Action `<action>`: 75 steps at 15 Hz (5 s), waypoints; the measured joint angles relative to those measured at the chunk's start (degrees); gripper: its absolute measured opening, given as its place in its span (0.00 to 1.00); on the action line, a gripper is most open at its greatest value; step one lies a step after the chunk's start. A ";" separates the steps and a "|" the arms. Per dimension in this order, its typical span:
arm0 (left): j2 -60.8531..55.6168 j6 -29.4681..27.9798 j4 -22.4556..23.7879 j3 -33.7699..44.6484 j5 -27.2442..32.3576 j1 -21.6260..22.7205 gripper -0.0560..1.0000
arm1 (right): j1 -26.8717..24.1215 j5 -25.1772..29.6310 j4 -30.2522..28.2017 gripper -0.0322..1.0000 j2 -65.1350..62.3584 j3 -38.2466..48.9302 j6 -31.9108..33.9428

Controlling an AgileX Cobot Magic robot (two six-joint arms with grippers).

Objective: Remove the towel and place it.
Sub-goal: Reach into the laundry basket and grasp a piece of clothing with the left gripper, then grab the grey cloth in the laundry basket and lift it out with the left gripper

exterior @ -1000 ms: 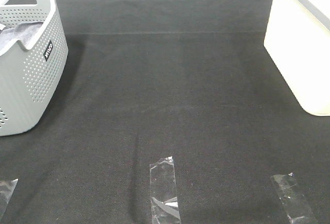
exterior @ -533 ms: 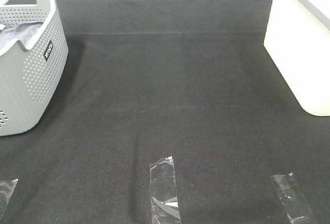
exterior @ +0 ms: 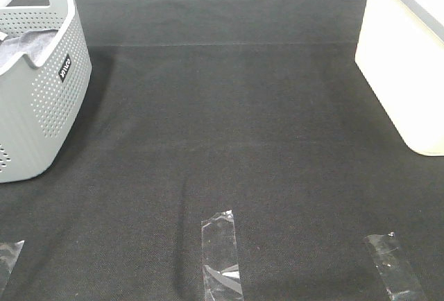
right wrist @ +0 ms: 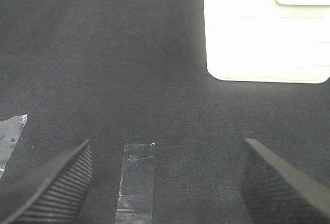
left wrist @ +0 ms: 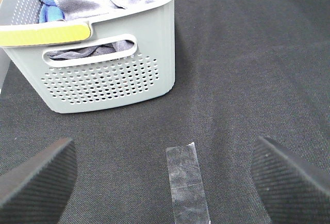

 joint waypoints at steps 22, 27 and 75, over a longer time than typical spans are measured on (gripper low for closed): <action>28.53 -0.69 0.06 -7.56 -23.66 0.00 0.77 | 0.00 0.00 0.00 0.74 0.00 0.00 0.00; 58.96 -1.89 3.78 -27.16 -25.38 0.00 0.76 | 0.00 0.00 0.00 0.74 0.00 0.00 0.00; 142.84 -11.23 29.22 -99.29 -15.41 5.84 0.25 | 0.00 0.00 0.00 0.74 -0.06 0.00 0.00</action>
